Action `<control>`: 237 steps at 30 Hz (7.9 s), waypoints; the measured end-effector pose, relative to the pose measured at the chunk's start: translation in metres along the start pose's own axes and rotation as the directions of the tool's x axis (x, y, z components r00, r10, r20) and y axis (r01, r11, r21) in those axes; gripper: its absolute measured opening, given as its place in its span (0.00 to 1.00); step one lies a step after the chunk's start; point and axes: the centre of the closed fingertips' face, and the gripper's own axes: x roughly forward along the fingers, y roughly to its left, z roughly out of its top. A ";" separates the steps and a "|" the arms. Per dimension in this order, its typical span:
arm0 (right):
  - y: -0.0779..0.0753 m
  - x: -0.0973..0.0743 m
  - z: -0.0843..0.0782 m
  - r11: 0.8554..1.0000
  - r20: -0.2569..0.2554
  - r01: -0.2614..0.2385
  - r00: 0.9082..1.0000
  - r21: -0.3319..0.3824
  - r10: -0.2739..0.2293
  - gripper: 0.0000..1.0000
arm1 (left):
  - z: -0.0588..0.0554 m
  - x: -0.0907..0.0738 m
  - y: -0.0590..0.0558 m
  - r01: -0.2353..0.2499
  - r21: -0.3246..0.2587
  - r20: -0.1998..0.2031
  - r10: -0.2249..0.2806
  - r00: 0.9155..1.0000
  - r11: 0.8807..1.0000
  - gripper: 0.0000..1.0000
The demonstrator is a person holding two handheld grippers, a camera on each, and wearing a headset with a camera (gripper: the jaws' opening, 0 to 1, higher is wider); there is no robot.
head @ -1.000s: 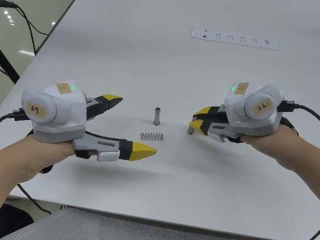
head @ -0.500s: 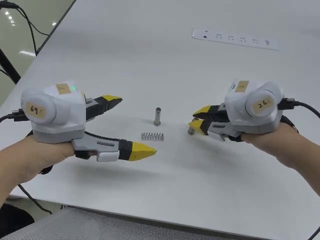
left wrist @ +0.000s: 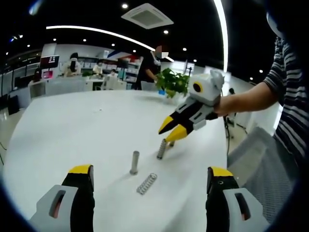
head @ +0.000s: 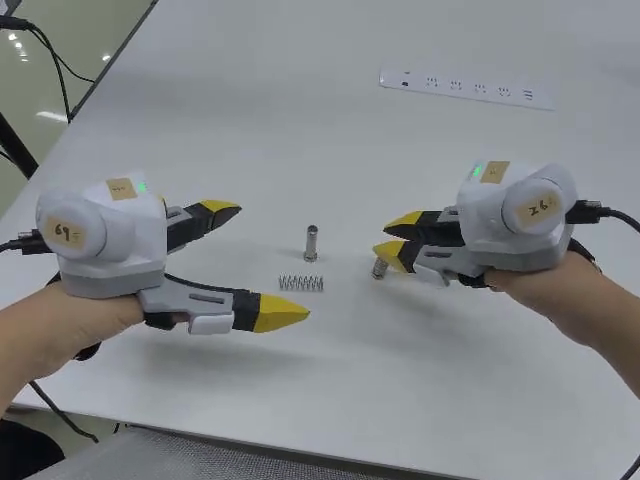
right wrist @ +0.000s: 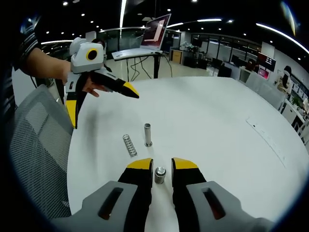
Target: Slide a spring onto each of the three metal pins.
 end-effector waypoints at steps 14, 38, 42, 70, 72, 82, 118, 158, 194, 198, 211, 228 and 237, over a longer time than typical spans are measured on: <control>0.001 -0.011 -0.001 1.000 0.031 0.008 0.999 0.019 -0.009 0.16 | 0.002 0.002 -0.002 0.008 0.009 -0.007 -0.008 1.000 1.000 0.95; 0.013 -0.025 0.004 0.998 0.095 0.001 0.995 0.070 -0.008 0.21 | 0.006 -0.002 -0.001 0.006 0.004 0.008 -0.006 1.000 1.000 0.96; 0.015 -0.027 0.004 0.997 0.099 0.001 0.995 0.074 -0.008 0.21 | 0.006 -0.002 -0.001 0.009 0.001 0.010 -0.009 1.000 1.000 0.97; 0.035 -0.022 -0.015 0.996 0.062 -0.039 0.997 0.077 0.034 0.19 | 0.003 -0.005 -0.004 0.010 -0.005 0.008 -0.010 1.000 1.000 0.96; 0.038 -0.020 -0.018 0.996 0.054 -0.044 0.998 0.075 0.040 0.19 | 0.002 -0.006 -0.004 0.009 -0.006 0.008 -0.009 1.000 1.000 0.96; 0.042 -0.010 -0.016 0.997 0.033 -0.067 0.997 0.047 0.066 0.19 | 0.003 -0.007 -0.003 0.009 -0.005 0.009 -0.009 1.000 1.000 0.96; 0.067 0.048 0.017 0.969 -0.043 -0.196 0.980 -0.148 0.192 0.18 | 0.002 -0.012 -0.001 0.009 -0.005 0.006 -0.009 1.000 1.000 0.95; 0.067 0.080 -0.020 0.949 -0.219 -0.218 0.961 -0.229 0.168 0.07 | -0.004 -0.015 -0.001 0.007 -0.015 -0.009 -0.008 1.000 1.000 0.95; 0.062 0.002 -0.003 0.948 -0.155 -0.189 0.976 -0.255 0.152 0.07 | 0.007 0.003 -0.036 0.101 0.014 0.007 -0.101 0.995 0.995 0.86; 0.062 -0.003 -0.006 0.941 -0.167 -0.194 0.974 -0.278 0.152 0.07 | 0.008 0.005 -0.039 0.119 0.014 0.005 -0.119 0.993 0.993 0.85; 0.057 -0.014 -0.014 0.938 -0.172 -0.188 0.975 -0.292 0.142 0.07 | 0.009 0.013 -0.047 0.160 0.021 -0.007 -0.160 0.987 0.987 0.78; 0.059 -0.027 -0.020 0.926 -0.175 -0.198 0.973 -0.323 0.148 0.07 | 0.009 0.043 -0.068 0.289 0.072 -0.065 -0.285 0.956 0.954 0.51; 0.059 -0.027 -0.019 0.923 -0.163 -0.200 0.975 -0.327 0.153 0.07 | 0.006 0.054 -0.073 0.324 0.096 -0.081 -0.317 0.945 0.941 0.33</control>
